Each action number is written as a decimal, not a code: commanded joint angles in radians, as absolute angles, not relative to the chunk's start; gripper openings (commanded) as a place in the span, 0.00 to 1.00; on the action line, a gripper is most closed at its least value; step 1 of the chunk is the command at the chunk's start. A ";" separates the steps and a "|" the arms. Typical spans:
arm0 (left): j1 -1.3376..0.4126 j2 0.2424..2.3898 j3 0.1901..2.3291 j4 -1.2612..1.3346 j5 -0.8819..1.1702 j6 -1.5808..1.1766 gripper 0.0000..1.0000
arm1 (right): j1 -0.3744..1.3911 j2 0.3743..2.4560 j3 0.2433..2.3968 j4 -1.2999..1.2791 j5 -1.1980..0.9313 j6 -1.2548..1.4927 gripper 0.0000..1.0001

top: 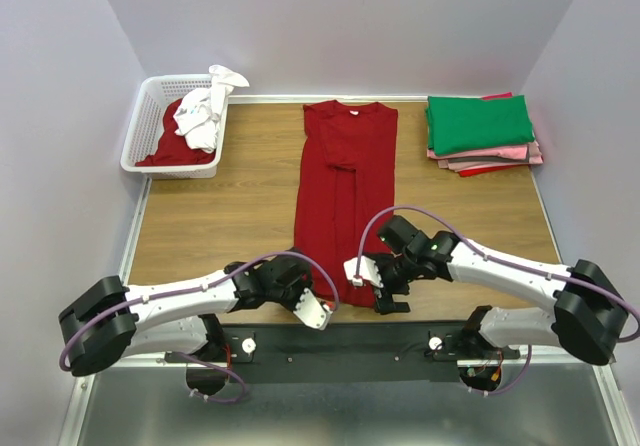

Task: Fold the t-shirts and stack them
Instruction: Fold the tshirt

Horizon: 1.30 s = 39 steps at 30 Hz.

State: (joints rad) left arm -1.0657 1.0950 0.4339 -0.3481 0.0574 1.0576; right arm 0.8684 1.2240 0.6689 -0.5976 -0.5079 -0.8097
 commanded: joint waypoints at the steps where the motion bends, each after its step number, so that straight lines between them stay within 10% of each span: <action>1: -1.054 1.051 0.459 -0.385 0.098 1.048 0.00 | 0.894 1.256 0.655 -0.577 -0.469 -0.818 0.99; 13: -1.049 1.002 0.443 -0.391 0.109 1.055 0.00 | 0.960 1.364 0.620 -0.500 -0.289 -0.773 0.74; 24: -1.049 0.963 0.422 -0.397 0.130 1.051 0.00 | 0.969 1.366 0.621 -0.476 -0.204 -0.726 0.02; 39: -0.901 1.031 0.540 -0.347 0.146 1.138 0.00 | 0.758 1.223 0.790 -0.541 -0.319 -0.722 0.01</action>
State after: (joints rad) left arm -0.9699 1.0042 0.4717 -0.3889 0.1131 1.0767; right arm 0.8318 1.2156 0.7288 -0.5152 -0.2935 -0.7055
